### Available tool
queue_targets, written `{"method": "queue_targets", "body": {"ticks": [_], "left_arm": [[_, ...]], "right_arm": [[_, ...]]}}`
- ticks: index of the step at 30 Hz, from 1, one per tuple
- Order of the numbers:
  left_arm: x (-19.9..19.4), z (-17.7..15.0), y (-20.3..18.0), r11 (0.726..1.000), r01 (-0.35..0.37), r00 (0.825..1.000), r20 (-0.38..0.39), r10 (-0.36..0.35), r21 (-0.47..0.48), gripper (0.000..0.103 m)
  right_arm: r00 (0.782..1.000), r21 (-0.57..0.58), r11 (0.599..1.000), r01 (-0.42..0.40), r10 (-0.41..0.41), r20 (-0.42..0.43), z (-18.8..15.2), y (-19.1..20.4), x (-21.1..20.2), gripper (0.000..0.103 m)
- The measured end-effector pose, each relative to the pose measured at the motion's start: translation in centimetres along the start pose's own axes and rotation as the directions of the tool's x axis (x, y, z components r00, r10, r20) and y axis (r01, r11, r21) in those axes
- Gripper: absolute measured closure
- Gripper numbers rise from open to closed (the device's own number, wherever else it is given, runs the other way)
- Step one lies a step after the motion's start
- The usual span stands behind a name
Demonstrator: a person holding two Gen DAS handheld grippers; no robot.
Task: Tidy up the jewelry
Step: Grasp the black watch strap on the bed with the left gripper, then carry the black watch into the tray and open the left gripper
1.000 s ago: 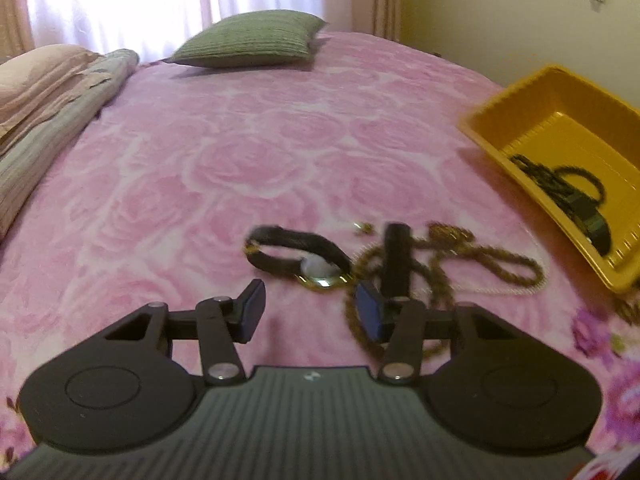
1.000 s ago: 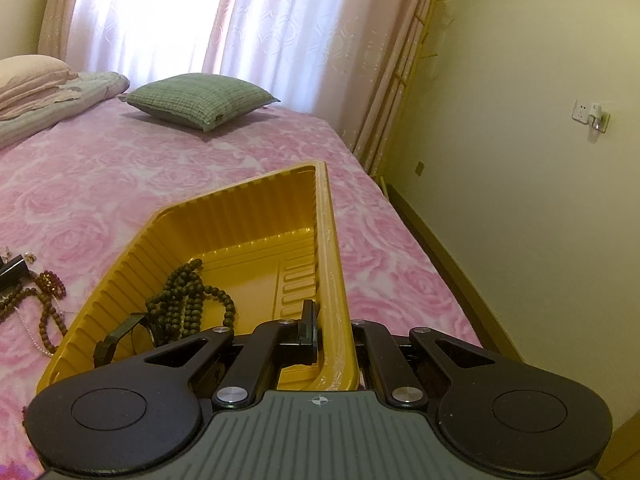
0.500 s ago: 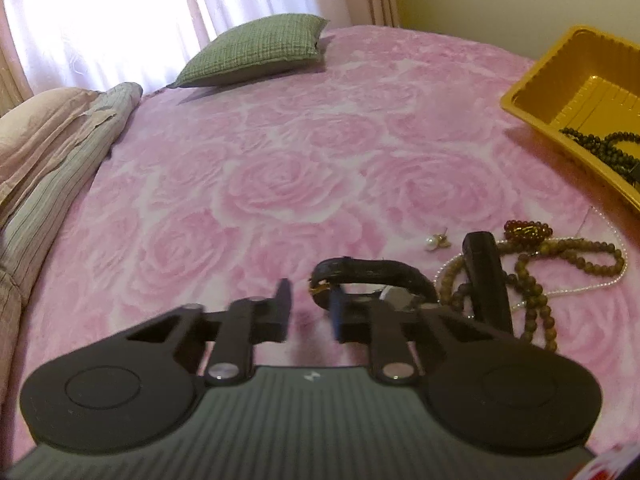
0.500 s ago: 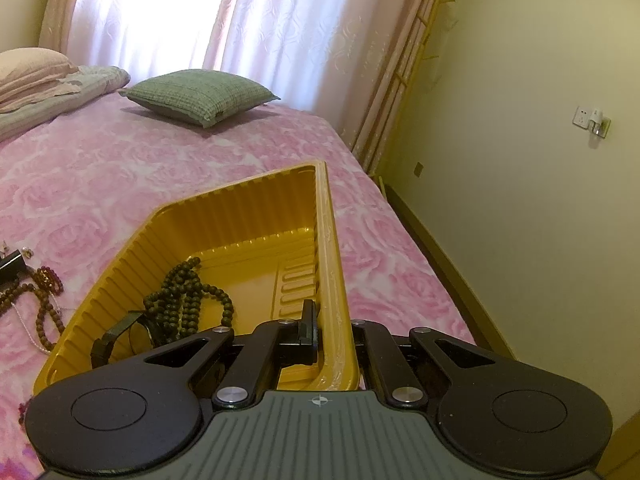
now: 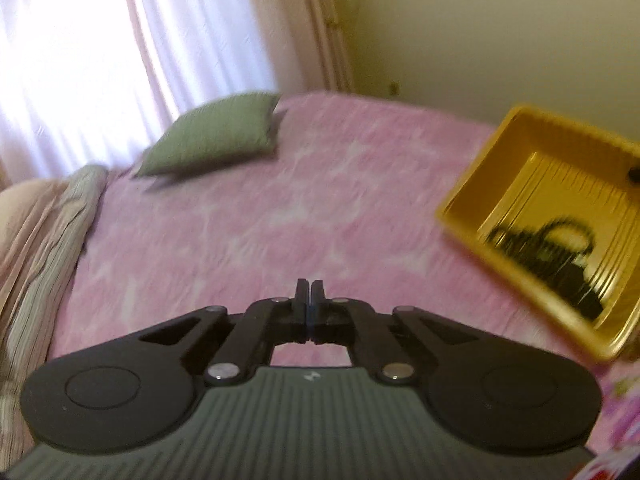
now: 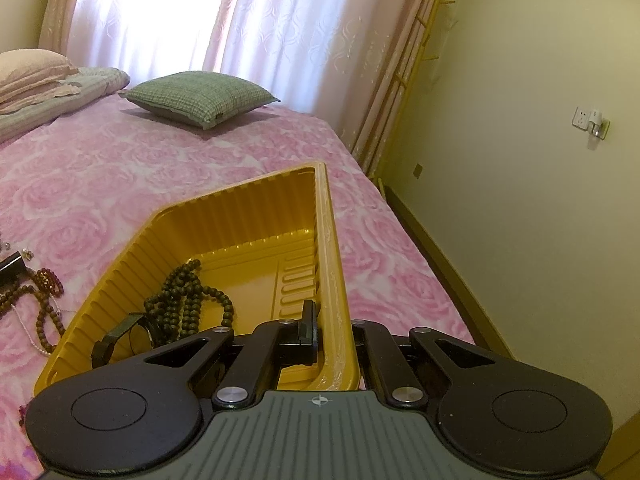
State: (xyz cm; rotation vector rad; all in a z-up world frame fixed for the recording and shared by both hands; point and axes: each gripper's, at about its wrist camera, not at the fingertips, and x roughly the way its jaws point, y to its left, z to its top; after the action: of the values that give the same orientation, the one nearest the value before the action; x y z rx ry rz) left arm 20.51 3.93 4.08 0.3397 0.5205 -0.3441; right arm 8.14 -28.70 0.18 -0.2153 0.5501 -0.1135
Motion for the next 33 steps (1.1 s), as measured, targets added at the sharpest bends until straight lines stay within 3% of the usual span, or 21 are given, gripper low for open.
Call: {"method": "queue_targets", "body": {"ticks": [3,5,11,13,16,20,22,25,29,31,33], "left_arm": [[-0.6,1.0,-0.3,0.999,0.036,0.999,0.024,-0.036,0.003,0.103],[-0.5,0.5,0.1,1.000,0.019,1.000,0.013,-0.019,-0.001,0.103],[0.3,-4.3,2.4,0.996,-0.064,0.994,-0.095,0.058,-0.058,0.094],[0.7,-6.3,2.6,0.995,-0.076,0.989,-0.133,0.066,-0.071,0.081],[1.2,-8.7,2.7,0.992,-0.098,0.984,-0.154,0.085,-0.081,0.075],[2.1,-10.4,2.3,0.982,-0.181,0.970,-0.158,0.187,0.049,0.072],[2.7,-10.8,2.4,0.969,-0.218,0.960,-0.154,0.234,0.112,0.065],[3.7,-11.1,2.9,0.963,-0.225,0.958,-0.146,0.246,0.146,0.065],[4.7,-11.0,3.7,0.973,-0.190,0.968,-0.140,0.207,0.128,0.067],[5.0,-10.6,3.7,0.973,-0.181,0.968,-0.149,0.201,0.143,0.094],[4.5,-9.8,3.7,0.976,-0.172,0.973,-0.130,0.189,0.131,0.095]], "right_arm": [[1.000,-0.001,1.000,-0.005,0.005,0.000,0.0,0.0,0.0,0.100],[1.000,-0.005,1.000,-0.006,0.006,-0.001,0.1,0.0,-0.1,0.100],[1.000,-0.004,1.000,-0.006,0.006,0.005,0.2,0.0,-0.3,0.100],[1.000,-0.003,1.000,-0.005,0.005,0.005,0.2,0.0,-0.3,0.100],[1.000,-0.005,1.000,-0.001,0.001,0.004,0.2,0.0,-0.3,0.100],[1.000,-0.010,1.000,0.003,-0.003,-0.001,0.2,0.1,-0.2,0.100],[1.000,-0.011,1.000,0.004,-0.004,-0.001,0.3,0.1,-0.2,0.100],[1.000,-0.014,1.000,0.007,-0.007,-0.002,0.3,0.2,-0.1,0.100],[1.000,-0.015,1.000,0.007,-0.007,-0.002,0.3,0.2,-0.1,0.100],[1.000,-0.015,1.000,0.007,-0.007,-0.001,0.3,0.2,-0.1,0.100],[1.000,-0.016,1.000,0.008,-0.008,-0.001,0.3,0.2,-0.1,0.100]]}}
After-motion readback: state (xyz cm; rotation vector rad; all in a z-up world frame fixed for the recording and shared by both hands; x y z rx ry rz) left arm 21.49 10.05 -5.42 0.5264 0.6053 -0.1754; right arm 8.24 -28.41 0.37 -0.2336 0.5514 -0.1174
